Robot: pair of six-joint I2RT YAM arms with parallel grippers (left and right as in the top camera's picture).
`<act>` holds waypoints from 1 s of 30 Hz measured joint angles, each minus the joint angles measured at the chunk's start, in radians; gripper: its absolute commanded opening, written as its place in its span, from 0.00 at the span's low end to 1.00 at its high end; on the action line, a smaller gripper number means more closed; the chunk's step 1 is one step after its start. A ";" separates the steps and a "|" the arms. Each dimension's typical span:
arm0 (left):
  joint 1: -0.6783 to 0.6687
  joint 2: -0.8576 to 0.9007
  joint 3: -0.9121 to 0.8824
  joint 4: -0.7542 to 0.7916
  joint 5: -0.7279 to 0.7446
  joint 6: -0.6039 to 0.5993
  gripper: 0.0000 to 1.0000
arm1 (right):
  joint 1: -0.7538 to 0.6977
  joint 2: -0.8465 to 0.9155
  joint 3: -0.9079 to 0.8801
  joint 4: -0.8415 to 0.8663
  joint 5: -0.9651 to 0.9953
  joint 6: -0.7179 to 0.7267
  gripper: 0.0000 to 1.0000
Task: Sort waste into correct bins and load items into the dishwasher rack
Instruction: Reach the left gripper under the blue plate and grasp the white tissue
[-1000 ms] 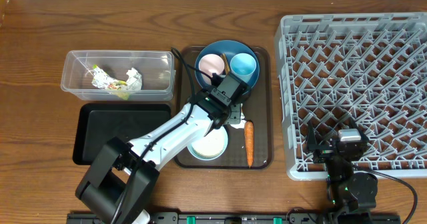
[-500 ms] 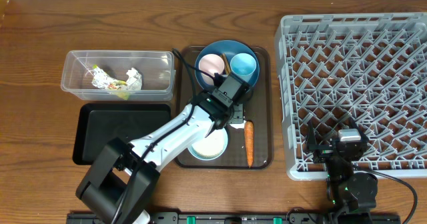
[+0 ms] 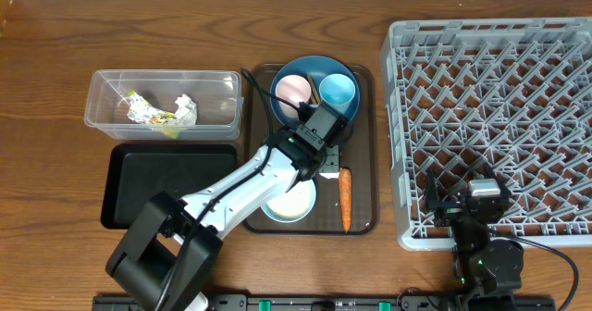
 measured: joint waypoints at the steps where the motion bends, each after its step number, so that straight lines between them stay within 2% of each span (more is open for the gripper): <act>1: -0.003 0.000 0.000 0.000 0.000 0.000 0.53 | 0.000 0.000 0.000 0.000 0.000 0.000 0.99; 8: -0.018 0.042 0.000 0.002 -0.005 0.000 0.52 | 0.000 0.000 0.000 0.000 0.000 0.000 0.99; 10: -0.018 0.058 0.000 0.002 -0.006 -0.002 0.48 | 0.000 0.000 0.000 0.000 0.000 0.000 0.99; 13: -0.018 0.063 0.000 0.003 -0.008 -0.001 0.47 | 0.000 0.000 0.000 0.000 0.000 0.000 0.99; 30: -0.018 0.063 -0.001 0.050 -0.051 -0.004 0.47 | 0.000 0.000 0.000 0.000 0.000 0.000 0.99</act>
